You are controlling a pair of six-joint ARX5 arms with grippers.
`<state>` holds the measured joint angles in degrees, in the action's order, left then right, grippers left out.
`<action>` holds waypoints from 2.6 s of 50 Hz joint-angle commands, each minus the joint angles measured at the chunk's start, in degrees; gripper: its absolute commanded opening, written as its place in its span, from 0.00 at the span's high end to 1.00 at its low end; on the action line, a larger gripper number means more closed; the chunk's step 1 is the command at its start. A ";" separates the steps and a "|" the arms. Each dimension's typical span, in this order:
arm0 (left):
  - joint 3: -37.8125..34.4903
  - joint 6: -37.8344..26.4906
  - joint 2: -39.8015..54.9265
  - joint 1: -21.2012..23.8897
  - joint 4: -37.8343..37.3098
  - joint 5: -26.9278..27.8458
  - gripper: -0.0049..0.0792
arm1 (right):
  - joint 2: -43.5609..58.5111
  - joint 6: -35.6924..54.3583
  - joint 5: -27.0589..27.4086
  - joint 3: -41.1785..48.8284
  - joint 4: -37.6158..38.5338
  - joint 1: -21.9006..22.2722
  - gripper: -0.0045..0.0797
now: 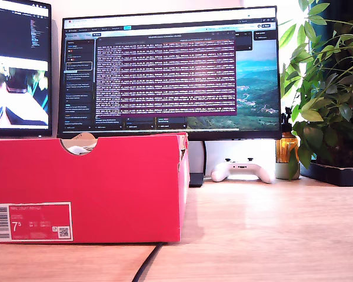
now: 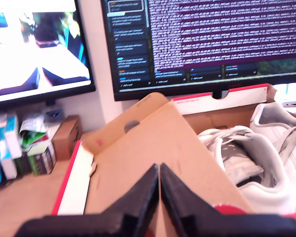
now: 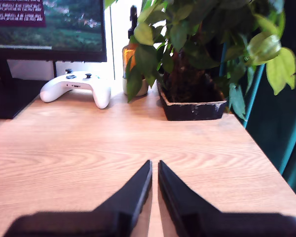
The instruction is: Pack the white shoes by picking the first shoe and placing it inside the red shoebox, left side, then picking and rotating the second shoe and placing it in the shoebox
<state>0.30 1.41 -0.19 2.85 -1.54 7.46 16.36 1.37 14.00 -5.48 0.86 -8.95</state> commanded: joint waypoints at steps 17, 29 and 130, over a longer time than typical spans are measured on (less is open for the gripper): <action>-1.75 2.27 -0.50 0.00 -5.38 0.00 0.97 | -11.54 -6.82 5.68 1.40 -15.87 -1.70 0.95; -1.75 3.30 -0.50 0.00 -9.86 -0.46 0.97 | -16.26 -7.17 -5.46 1.90 -19.69 -5.03 0.95; -1.73 8.24 -0.50 0.02 -10.16 -0.44 0.97 | -16.28 -3.48 -26.67 5.16 -9.38 13.84 0.95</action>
